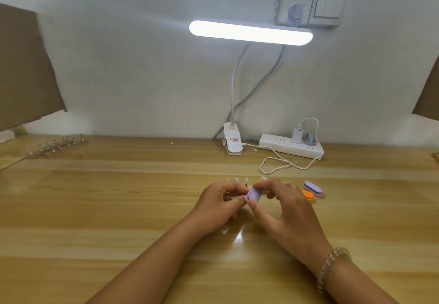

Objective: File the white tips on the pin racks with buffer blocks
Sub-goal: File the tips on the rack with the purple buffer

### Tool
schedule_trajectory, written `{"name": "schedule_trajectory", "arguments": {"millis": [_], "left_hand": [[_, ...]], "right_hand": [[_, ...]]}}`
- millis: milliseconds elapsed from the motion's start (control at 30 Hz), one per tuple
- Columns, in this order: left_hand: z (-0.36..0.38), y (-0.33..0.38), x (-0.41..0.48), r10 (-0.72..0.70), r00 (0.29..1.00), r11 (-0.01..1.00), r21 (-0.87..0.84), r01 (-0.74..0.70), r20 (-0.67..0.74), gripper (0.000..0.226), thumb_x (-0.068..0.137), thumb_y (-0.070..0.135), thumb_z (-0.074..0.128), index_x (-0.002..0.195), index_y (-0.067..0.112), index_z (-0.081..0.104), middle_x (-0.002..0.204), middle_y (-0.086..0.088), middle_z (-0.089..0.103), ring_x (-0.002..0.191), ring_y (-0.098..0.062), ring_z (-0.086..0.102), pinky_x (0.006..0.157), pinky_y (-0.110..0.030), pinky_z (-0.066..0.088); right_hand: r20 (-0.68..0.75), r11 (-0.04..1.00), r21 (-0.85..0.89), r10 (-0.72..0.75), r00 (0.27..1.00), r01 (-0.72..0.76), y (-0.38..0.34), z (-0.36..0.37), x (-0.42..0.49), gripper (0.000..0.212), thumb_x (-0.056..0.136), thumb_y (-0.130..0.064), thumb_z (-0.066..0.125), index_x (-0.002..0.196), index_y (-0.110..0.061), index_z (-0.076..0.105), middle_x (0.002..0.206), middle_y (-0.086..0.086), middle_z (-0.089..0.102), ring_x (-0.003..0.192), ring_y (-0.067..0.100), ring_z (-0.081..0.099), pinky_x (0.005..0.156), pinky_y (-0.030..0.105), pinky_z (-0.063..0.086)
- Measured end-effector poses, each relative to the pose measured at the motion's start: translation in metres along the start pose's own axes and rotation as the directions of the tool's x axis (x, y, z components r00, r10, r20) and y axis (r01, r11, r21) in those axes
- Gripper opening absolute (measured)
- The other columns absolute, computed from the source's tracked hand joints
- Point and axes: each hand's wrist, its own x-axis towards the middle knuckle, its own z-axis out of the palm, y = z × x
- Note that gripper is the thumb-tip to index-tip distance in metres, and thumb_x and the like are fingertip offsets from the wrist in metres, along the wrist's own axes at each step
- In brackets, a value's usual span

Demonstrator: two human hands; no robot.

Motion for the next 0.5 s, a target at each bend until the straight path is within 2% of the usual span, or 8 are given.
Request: {"name": "schedule_trajectory", "arguments": {"millis": [67,133,167,300,433,500], "left_hand": [[-0.0005,-0.0002,0.0008,-0.003,1.000,1.000,0.007,0.003,-0.008,0.012,0.092,0.010,0.068,0.093,0.019,0.076,0.078,0.011,0.069,0.057,-0.015,0.054,0.063,-0.027,0.046],[-0.0003,-0.0004,0.0011,0.001,1.000,0.999,0.034,-0.001,-0.005,0.010,0.092,0.013,0.069,0.096,0.018,0.078,0.078,0.012,0.070,0.057,-0.014,0.054,0.062,-0.025,0.047],[-0.0003,-0.0004,0.0010,0.000,1.000,0.999,0.038,0.000,-0.001,0.010,0.092,0.013,0.070,0.096,0.018,0.078,0.078,0.013,0.070,0.057,-0.012,0.054,0.061,-0.024,0.047],[-0.0008,-0.0008,0.0013,-0.019,1.000,1.000,0.015,0.019,0.006,0.015,0.091,0.008,0.068,0.092,0.021,0.075,0.075,0.016,0.069,0.055,-0.009,0.054,0.061,-0.024,0.045],[0.0003,-0.0013,0.0018,-0.013,1.000,0.997,0.078,0.013,0.002,0.010,0.091,0.011,0.069,0.092,0.019,0.075,0.067,0.022,0.066,0.053,-0.005,0.055,0.059,-0.019,0.044],[-0.0002,0.0002,0.0001,-0.015,1.000,0.998,0.060,0.015,0.009,0.012,0.090,0.008,0.069,0.089,0.020,0.073,0.073,0.018,0.069,0.053,-0.003,0.055,0.059,-0.018,0.044]], "right_hand": [[0.006,0.997,0.028,0.068,0.998,-0.068,0.0025,0.0015,0.0030,0.020,0.083,-0.036,0.074,0.099,-0.030,0.065,0.092,-0.026,0.061,0.090,0.004,0.054,0.076,0.013,0.039],[0.012,0.985,0.033,0.170,0.985,-0.170,0.0071,0.0028,0.0072,0.021,0.084,-0.036,0.072,0.102,-0.027,0.065,0.096,-0.021,0.063,0.095,0.008,0.055,0.078,0.018,0.041],[0.010,0.984,0.026,0.177,0.984,-0.177,0.0072,0.0027,0.0072,0.022,0.084,-0.038,0.071,0.102,-0.026,0.065,0.096,-0.020,0.064,0.096,0.008,0.055,0.079,0.020,0.041],[0.023,1.000,-0.001,0.014,1.000,-0.014,-0.0011,0.0019,0.0008,0.021,0.080,-0.043,0.068,0.094,-0.030,0.062,0.090,-0.030,0.056,0.088,0.002,0.051,0.074,0.016,0.042],[-0.010,0.992,-0.011,0.122,0.992,-0.122,0.0021,0.0045,0.0076,0.020,0.082,-0.037,0.072,0.095,-0.026,0.061,0.091,-0.024,0.058,0.091,0.009,0.053,0.077,0.027,0.044],[-0.009,0.997,-0.019,0.069,0.998,-0.069,0.0005,0.0048,0.0047,0.020,0.082,-0.037,0.072,0.095,-0.027,0.060,0.091,-0.027,0.055,0.089,0.008,0.053,0.074,0.026,0.044]]}}
